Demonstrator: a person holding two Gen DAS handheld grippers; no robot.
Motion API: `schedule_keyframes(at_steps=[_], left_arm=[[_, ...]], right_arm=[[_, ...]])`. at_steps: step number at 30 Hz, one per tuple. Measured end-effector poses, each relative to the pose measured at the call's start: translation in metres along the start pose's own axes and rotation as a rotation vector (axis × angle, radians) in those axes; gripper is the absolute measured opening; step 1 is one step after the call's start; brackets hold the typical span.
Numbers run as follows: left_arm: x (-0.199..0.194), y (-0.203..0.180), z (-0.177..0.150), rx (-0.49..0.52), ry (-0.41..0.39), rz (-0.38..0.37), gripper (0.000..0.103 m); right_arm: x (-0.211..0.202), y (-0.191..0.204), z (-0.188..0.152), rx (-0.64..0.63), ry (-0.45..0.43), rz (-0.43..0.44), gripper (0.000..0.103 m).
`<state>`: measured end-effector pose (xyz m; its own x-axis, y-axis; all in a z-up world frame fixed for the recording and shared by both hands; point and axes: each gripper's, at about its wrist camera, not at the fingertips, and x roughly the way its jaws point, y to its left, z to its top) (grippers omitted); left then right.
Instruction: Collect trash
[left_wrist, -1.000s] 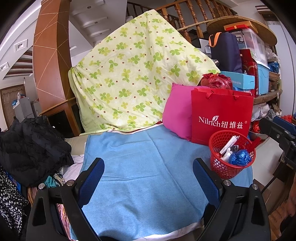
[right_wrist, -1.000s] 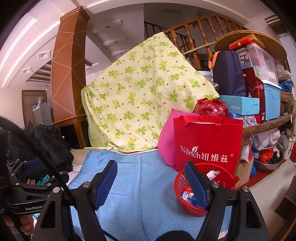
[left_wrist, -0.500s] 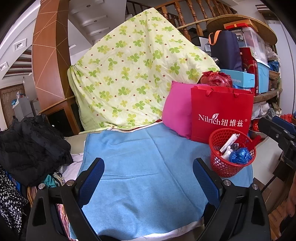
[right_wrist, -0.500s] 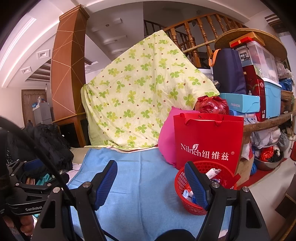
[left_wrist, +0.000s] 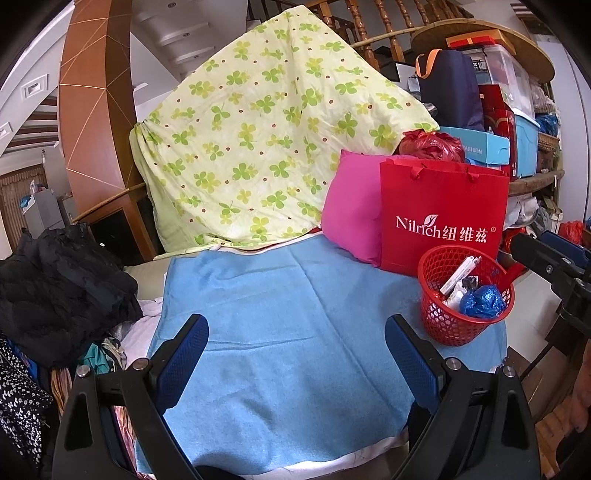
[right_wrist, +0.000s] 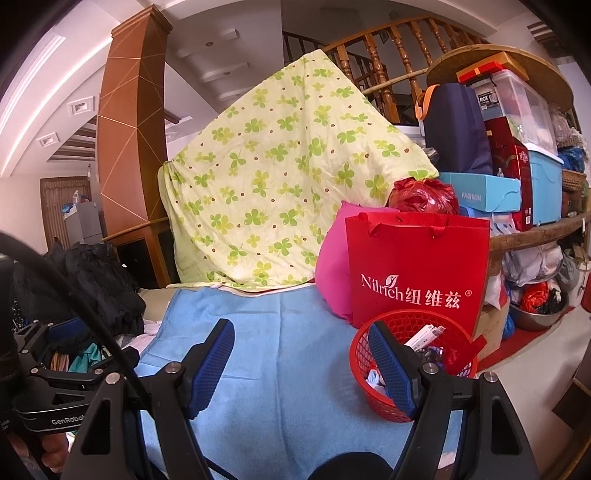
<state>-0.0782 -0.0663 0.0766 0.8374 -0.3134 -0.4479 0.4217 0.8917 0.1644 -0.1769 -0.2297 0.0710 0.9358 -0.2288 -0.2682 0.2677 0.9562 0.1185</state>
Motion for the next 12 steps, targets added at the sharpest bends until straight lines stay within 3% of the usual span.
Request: schedule_keyframes(at_steps=[7,12], left_arm=[[0.012,-0.002,-0.004,-0.005,0.01,-0.028,0.096],[0.04,0.002,-0.01,-0.02,0.076,-0.03,0.096]], right_arm=[[0.012,-0.003,-0.002,0.023,0.036,0.0,0.078],[0.033,-0.007,-0.007,0.039,0.084,0.006,0.078]])
